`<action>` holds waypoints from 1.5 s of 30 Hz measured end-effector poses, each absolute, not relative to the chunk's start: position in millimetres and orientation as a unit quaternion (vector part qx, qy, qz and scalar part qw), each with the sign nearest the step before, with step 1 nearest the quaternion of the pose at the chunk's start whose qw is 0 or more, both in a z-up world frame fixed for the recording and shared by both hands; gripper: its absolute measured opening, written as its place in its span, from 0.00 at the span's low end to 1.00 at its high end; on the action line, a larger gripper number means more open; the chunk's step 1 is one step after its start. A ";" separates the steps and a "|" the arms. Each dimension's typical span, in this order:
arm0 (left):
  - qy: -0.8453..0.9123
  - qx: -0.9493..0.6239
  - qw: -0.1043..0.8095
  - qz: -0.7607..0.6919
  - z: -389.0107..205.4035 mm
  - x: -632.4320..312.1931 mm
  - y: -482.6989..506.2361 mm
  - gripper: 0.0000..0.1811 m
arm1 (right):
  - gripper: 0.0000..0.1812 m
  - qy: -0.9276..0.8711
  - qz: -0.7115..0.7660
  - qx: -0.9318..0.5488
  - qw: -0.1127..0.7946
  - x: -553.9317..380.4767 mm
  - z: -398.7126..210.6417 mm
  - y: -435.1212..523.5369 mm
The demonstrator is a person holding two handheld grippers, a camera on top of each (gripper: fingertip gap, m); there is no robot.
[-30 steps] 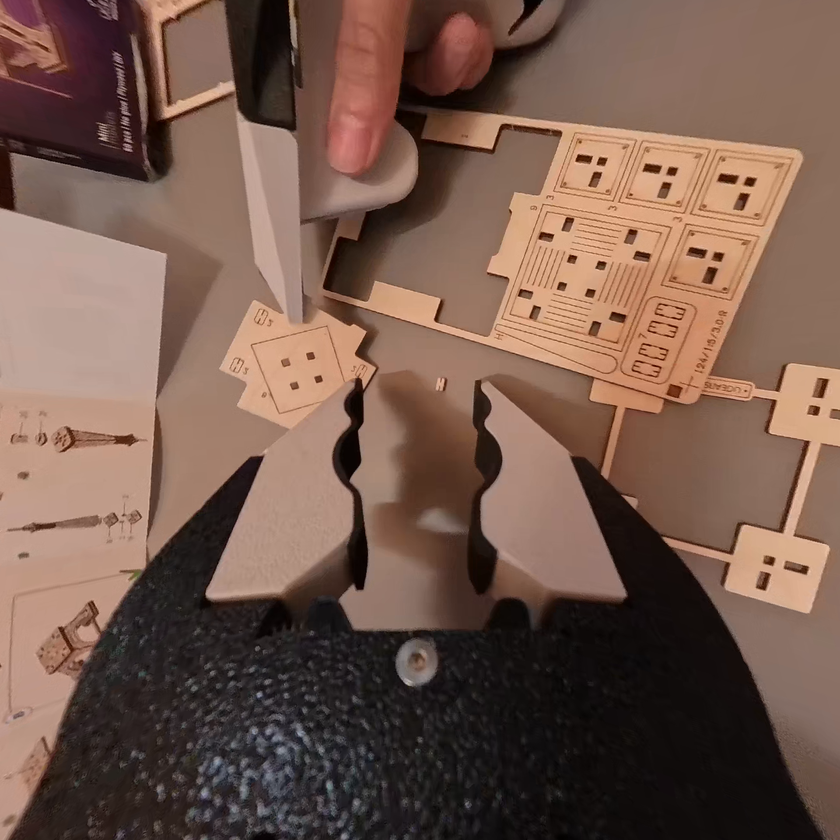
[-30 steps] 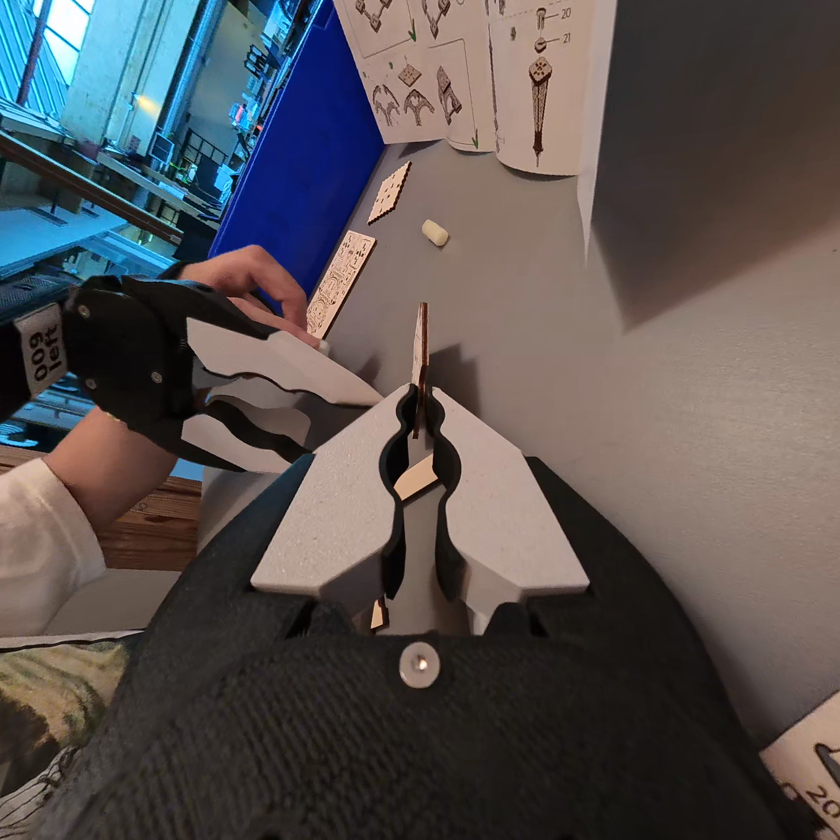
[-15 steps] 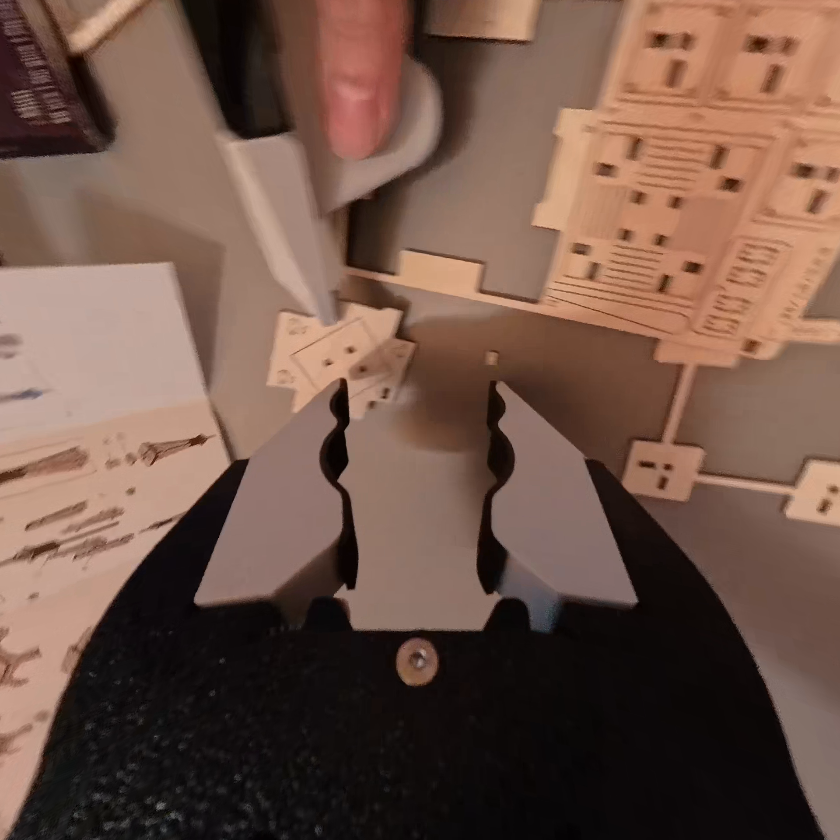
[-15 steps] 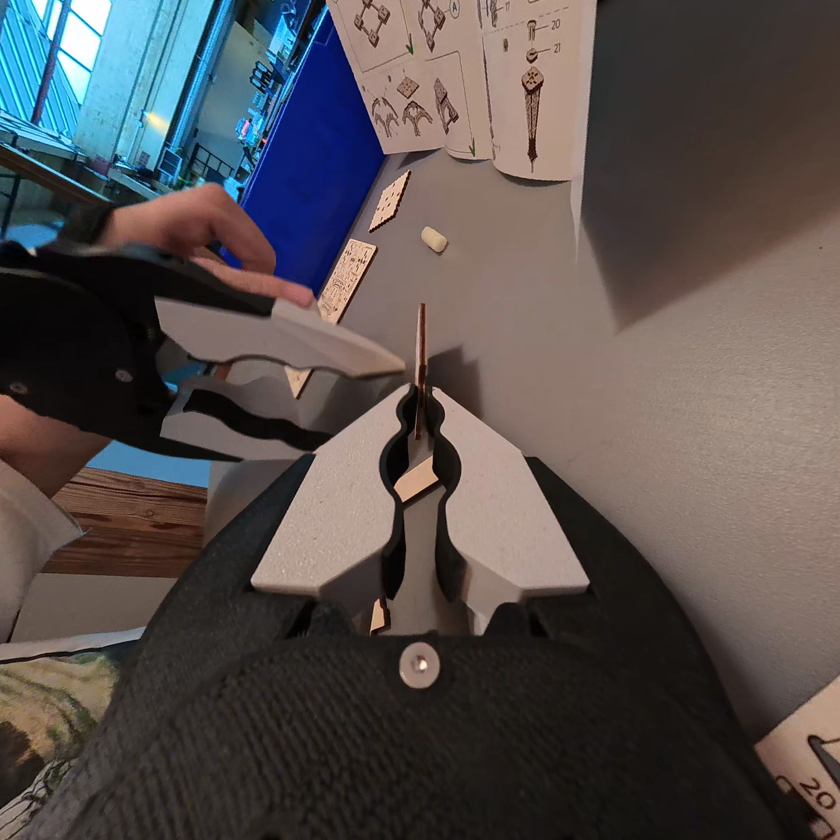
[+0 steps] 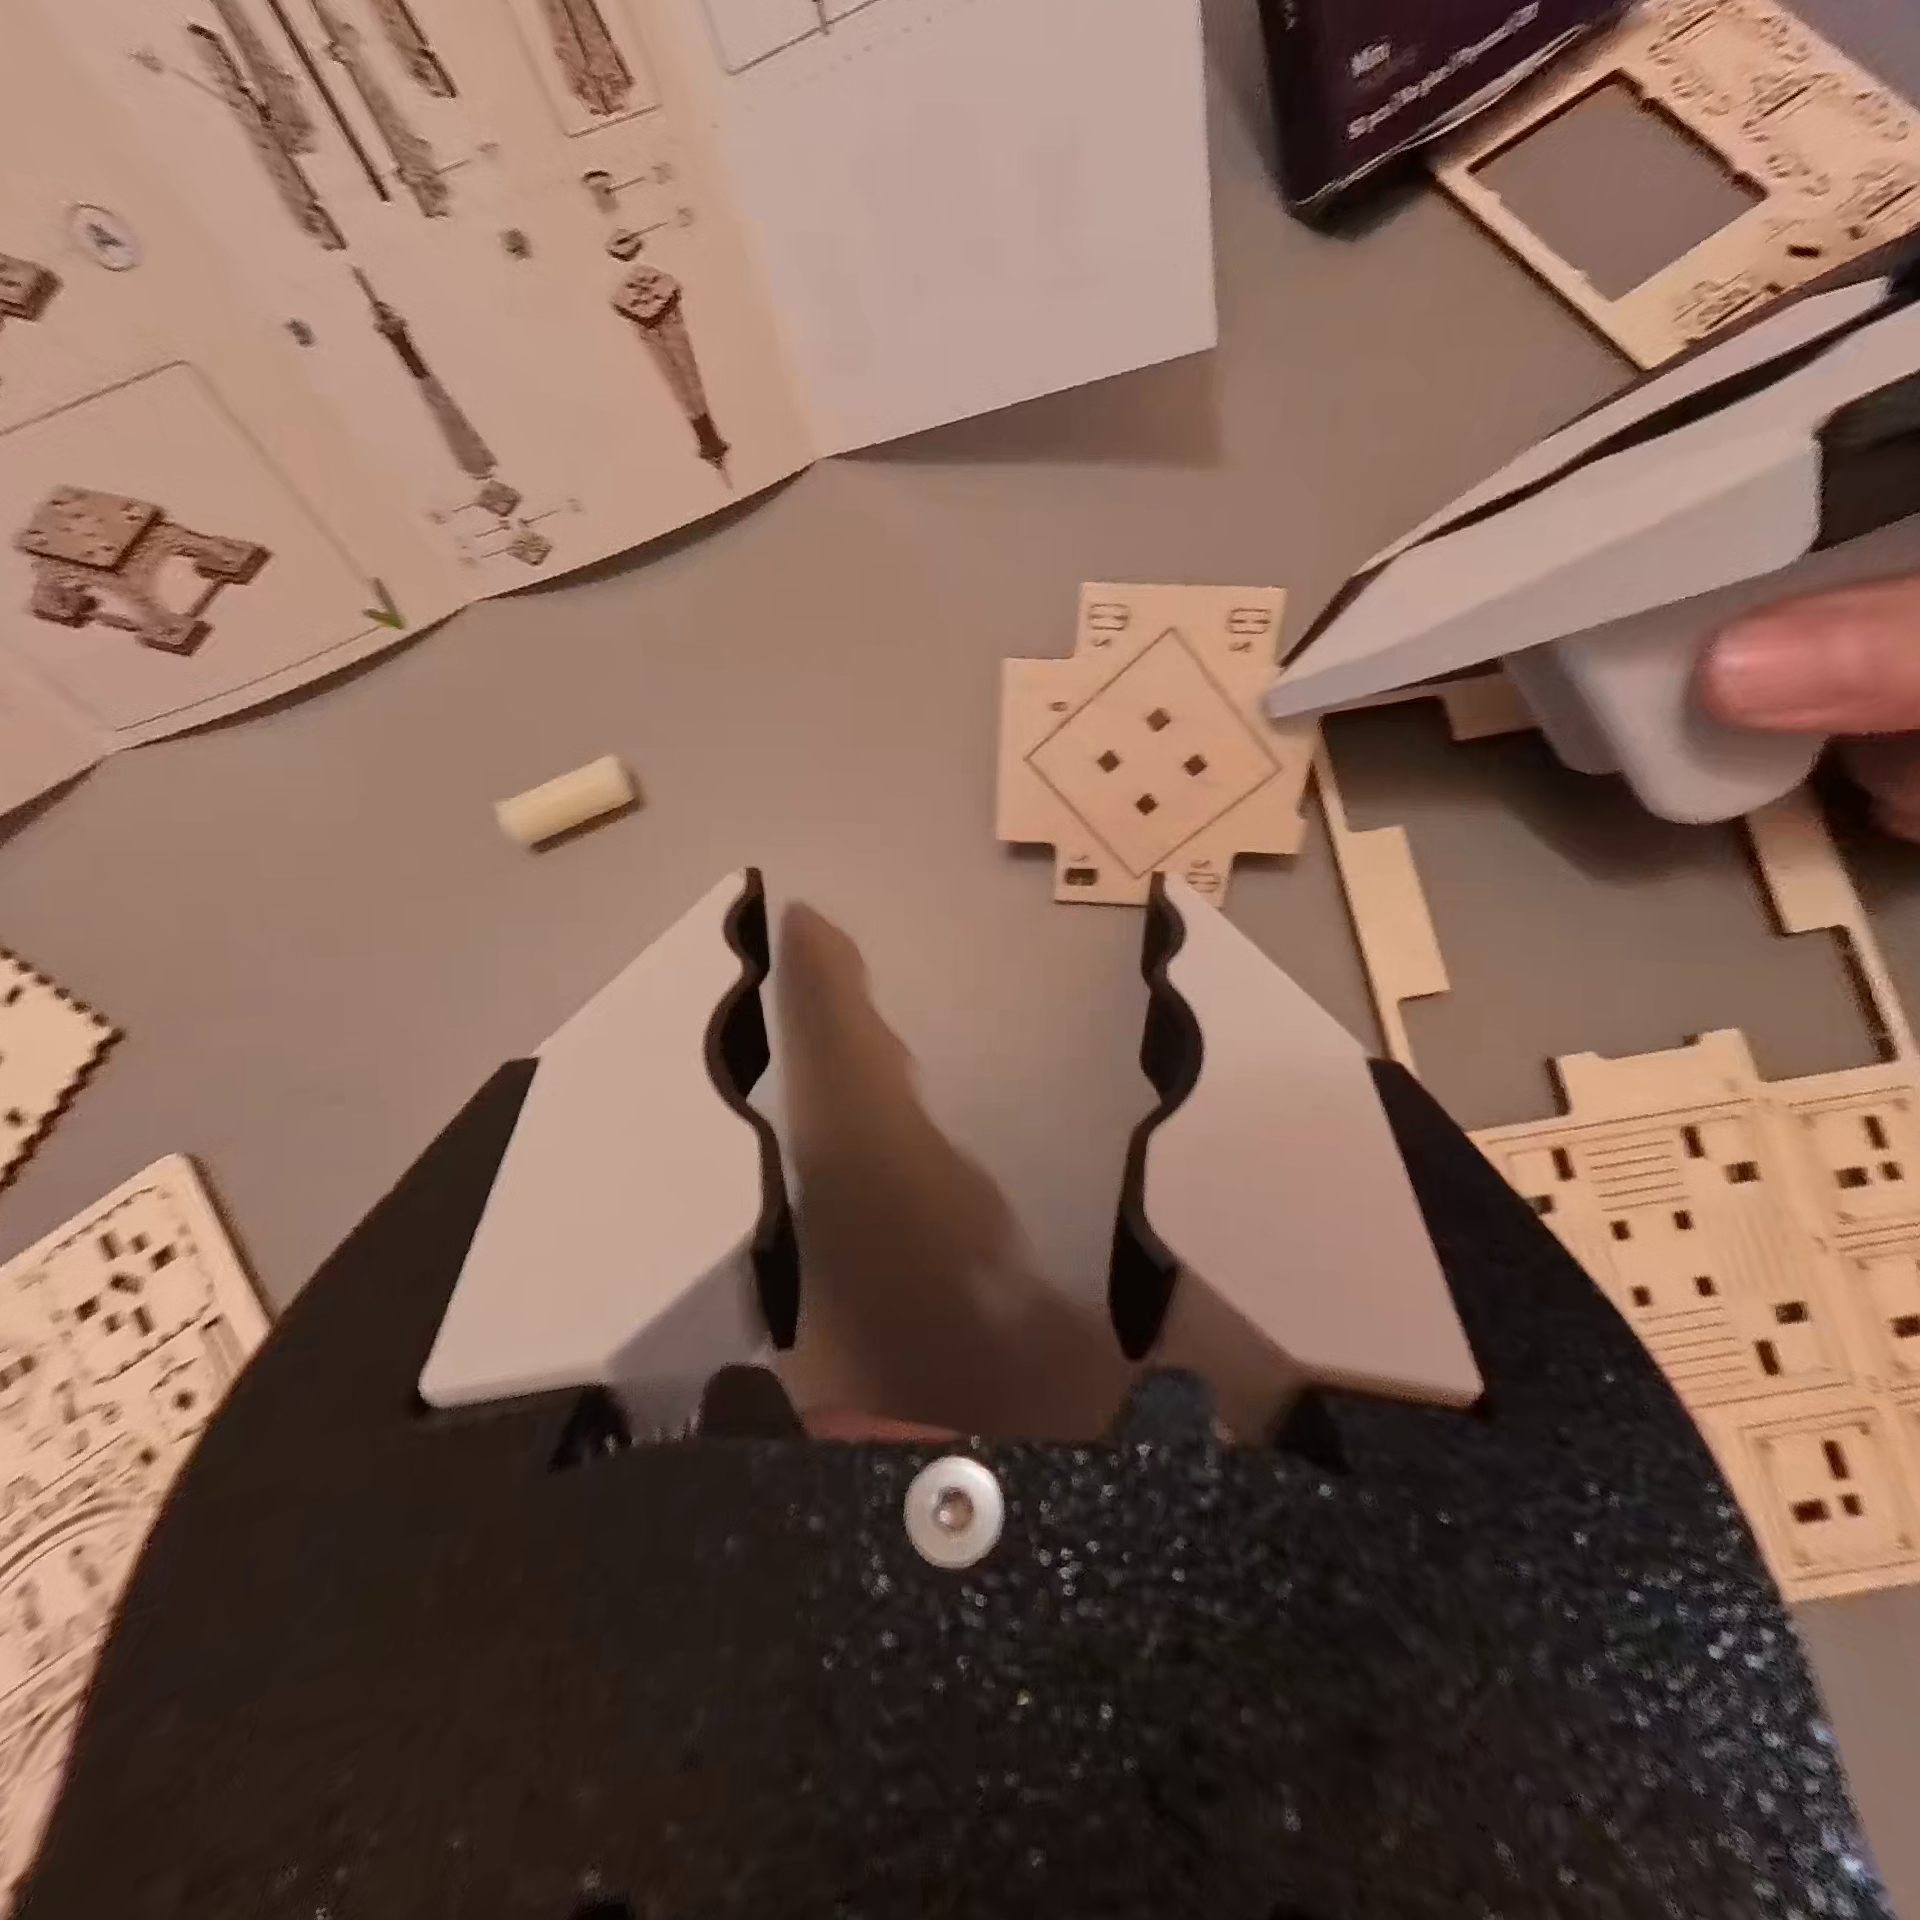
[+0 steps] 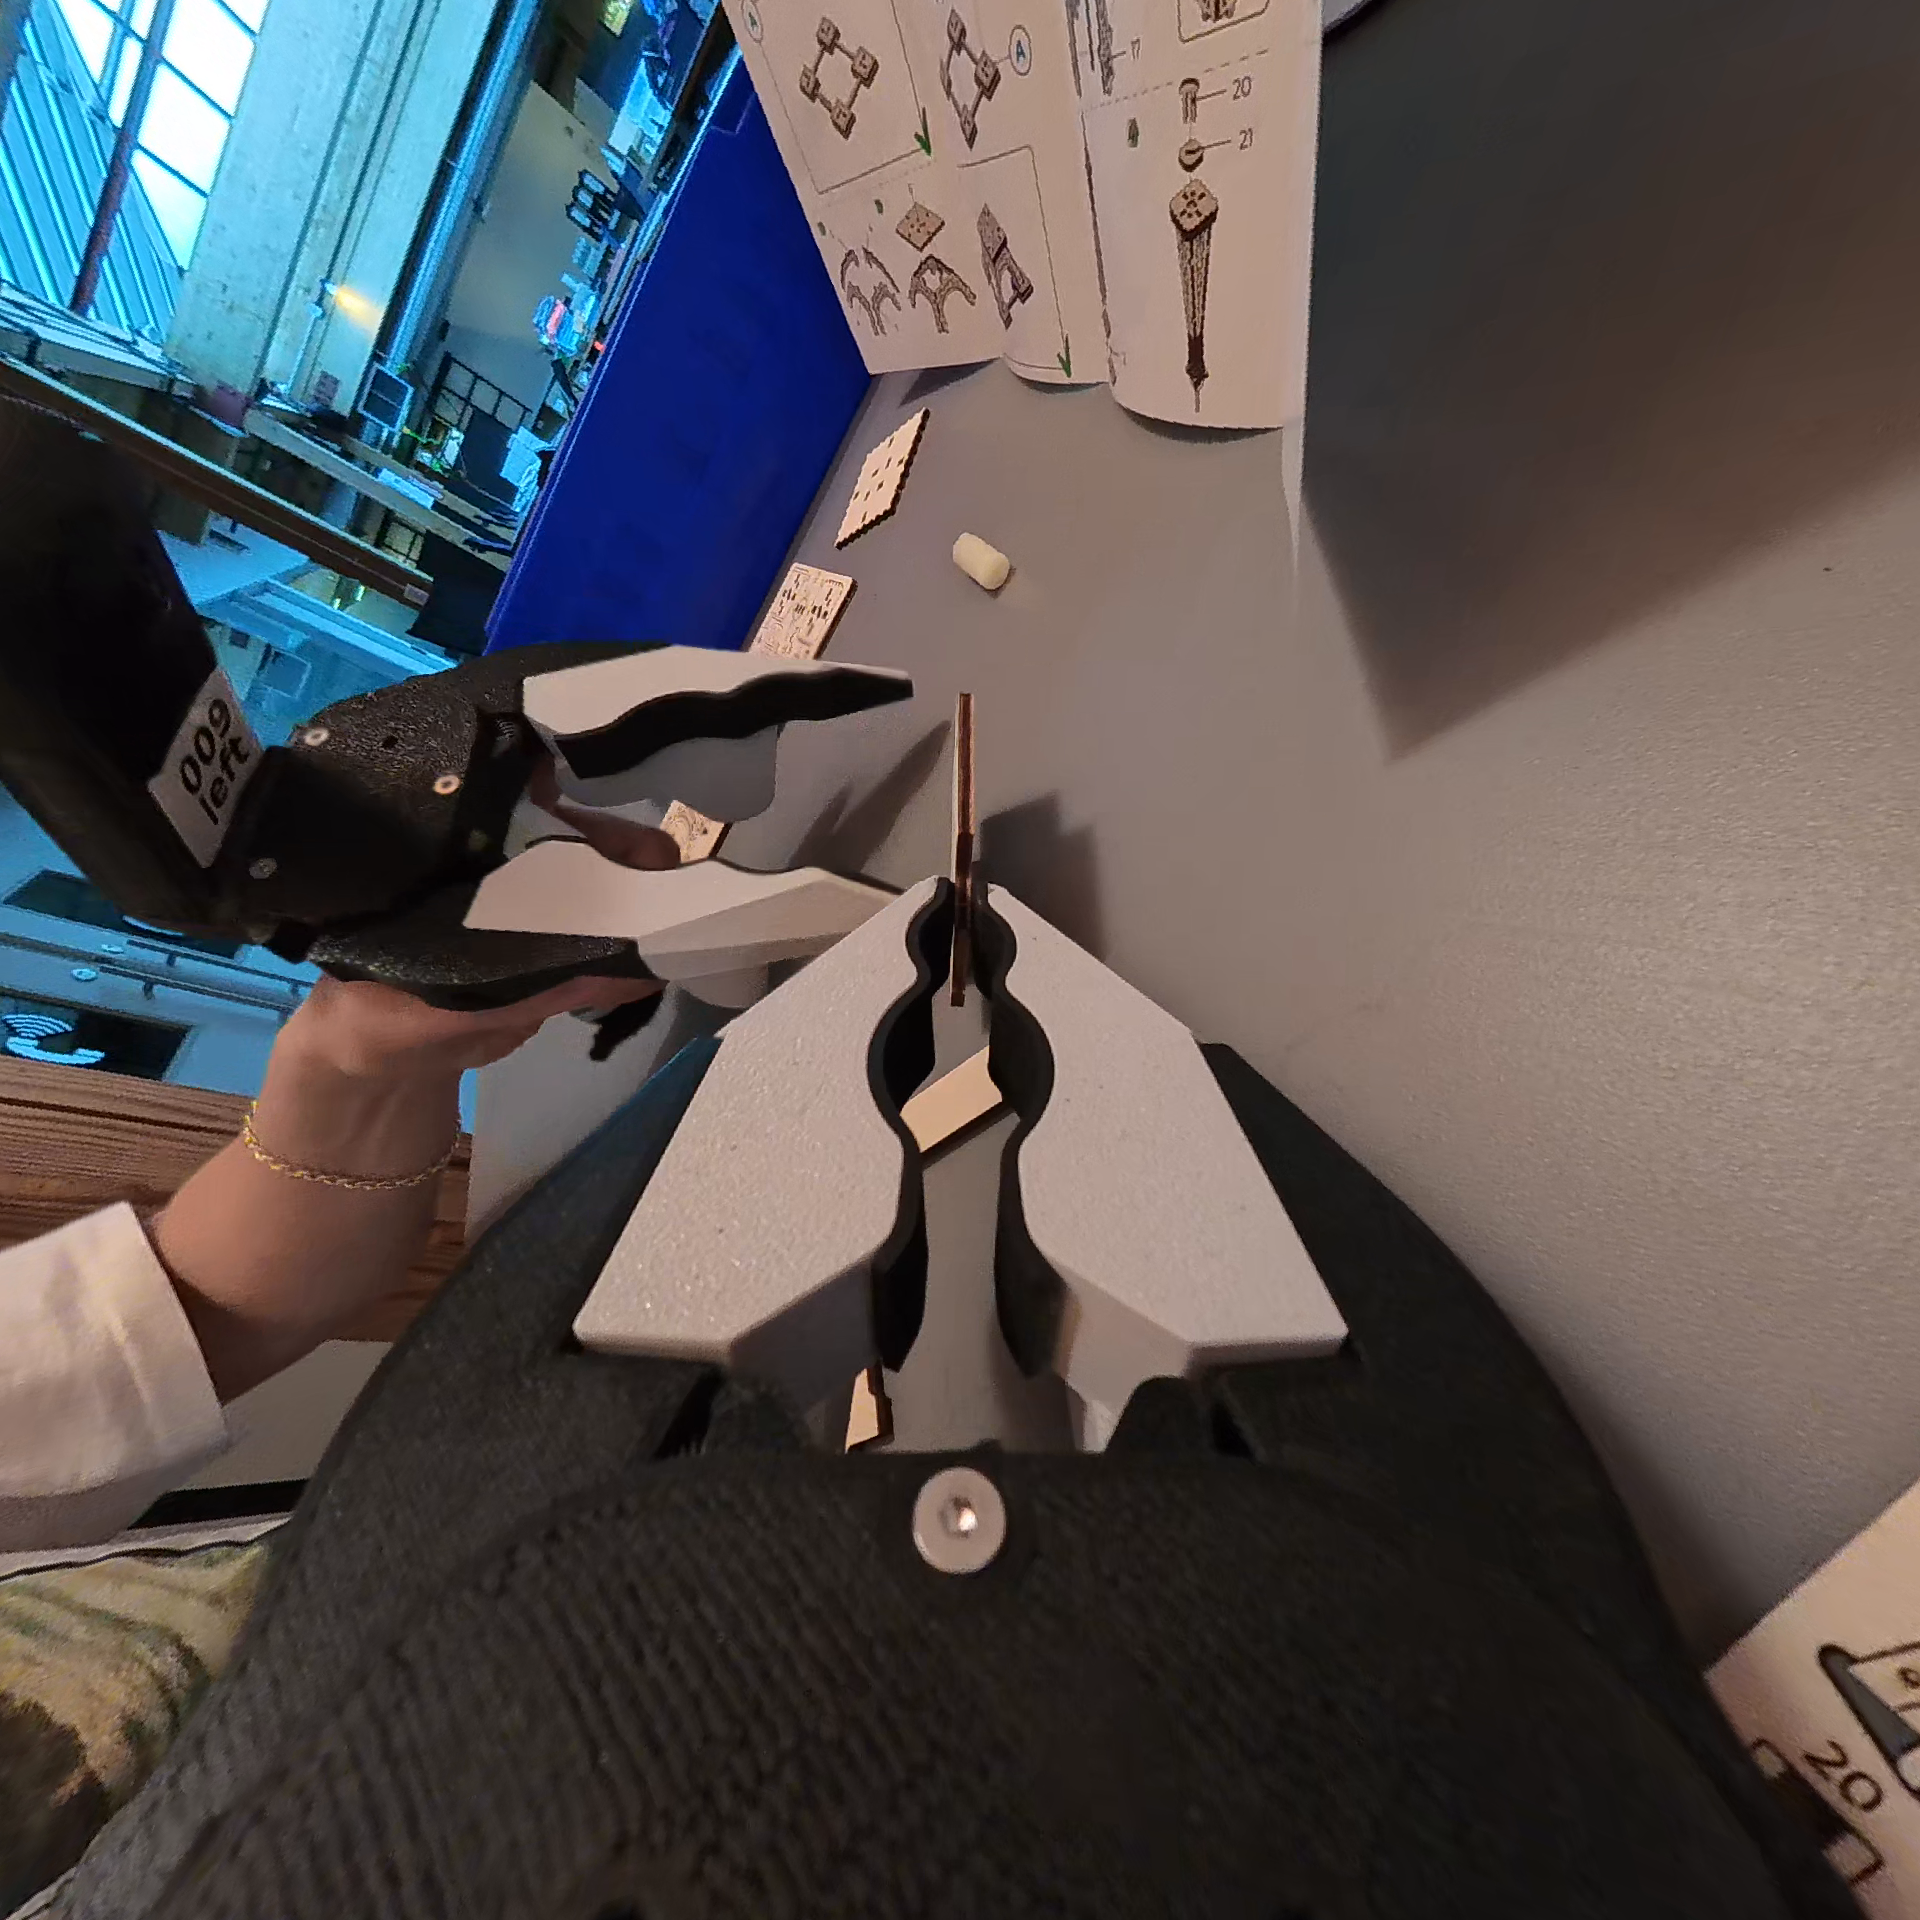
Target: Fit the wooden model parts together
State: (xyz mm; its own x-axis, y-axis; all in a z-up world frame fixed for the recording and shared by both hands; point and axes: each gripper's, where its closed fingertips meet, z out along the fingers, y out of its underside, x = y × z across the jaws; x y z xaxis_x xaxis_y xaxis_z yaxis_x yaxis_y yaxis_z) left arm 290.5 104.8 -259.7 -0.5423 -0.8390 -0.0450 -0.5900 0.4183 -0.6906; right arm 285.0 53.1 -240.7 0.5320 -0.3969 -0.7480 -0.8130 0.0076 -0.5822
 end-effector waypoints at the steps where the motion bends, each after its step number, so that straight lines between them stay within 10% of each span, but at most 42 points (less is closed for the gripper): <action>1: 0.818 -0.437 0.185 -0.326 -260.4 289.2 99.4 0.38 | 0.00 0.446 0.188 -0.678 0.553 285.2 -240.7 53.0; 45: 0.812 -0.475 0.190 -0.281 -265.7 288.4 101.5 0.39 | 0.00 0.453 0.184 -0.675 0.552 287.1 -241.6 51.2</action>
